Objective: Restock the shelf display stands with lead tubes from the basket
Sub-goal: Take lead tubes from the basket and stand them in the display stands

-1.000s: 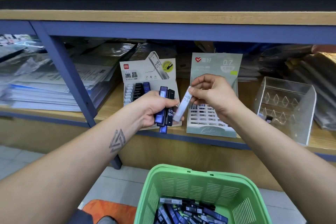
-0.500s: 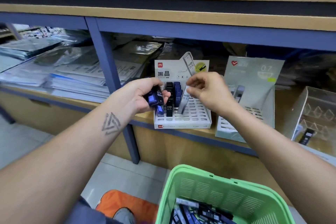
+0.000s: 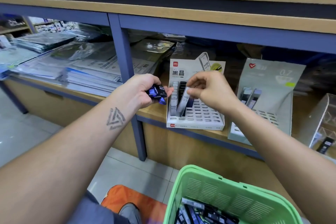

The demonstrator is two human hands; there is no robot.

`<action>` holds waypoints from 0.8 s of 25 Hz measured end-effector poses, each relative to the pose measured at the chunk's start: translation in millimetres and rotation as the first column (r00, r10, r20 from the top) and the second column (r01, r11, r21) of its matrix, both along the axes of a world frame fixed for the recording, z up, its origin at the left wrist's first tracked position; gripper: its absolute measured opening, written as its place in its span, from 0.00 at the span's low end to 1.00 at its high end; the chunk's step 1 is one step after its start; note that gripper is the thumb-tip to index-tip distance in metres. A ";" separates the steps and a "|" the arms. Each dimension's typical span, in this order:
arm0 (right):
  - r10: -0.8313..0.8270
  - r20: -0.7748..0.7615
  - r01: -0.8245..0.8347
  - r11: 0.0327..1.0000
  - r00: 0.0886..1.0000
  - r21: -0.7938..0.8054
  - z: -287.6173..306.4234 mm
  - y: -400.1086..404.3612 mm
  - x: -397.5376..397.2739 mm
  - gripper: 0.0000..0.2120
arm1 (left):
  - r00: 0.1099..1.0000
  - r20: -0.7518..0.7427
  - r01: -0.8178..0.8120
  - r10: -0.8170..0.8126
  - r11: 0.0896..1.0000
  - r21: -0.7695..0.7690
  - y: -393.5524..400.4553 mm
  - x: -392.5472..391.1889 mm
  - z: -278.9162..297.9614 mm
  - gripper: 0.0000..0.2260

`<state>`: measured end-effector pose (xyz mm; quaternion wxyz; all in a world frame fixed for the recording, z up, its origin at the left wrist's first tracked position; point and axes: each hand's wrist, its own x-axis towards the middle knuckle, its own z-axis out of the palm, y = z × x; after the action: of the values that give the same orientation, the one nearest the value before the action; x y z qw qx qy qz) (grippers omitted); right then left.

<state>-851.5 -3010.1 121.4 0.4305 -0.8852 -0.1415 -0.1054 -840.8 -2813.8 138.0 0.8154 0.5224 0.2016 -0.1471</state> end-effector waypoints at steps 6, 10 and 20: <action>0.009 0.144 0.013 0.989 0.990 -0.148 -30.9 23.9 -7.4 0.03 | 1.000 0.009 -0.006 0.006 1.000 0.017 5.8 -2.3 -1.3 0.13; 0.056 0.160 -0.020 0.976 0.985 -0.217 -37.7 27.1 -6.8 0.04 | 1.000 0.029 -0.001 0.001 1.000 0.010 8.9 -4.0 -1.2 0.13; -0.070 0.105 0.081 0.991 0.992 -0.106 -18.4 -1.2 -14.8 0.12 | 0.955 0.209 0.219 -0.209 0.975 -0.026 -16.0 -14.4 3.5 0.07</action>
<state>-866.3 -3011.3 103.0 0.3690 -0.9058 -0.1351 -0.1585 -855.2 -2829.8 141.5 0.8235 0.5335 0.0548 -0.1848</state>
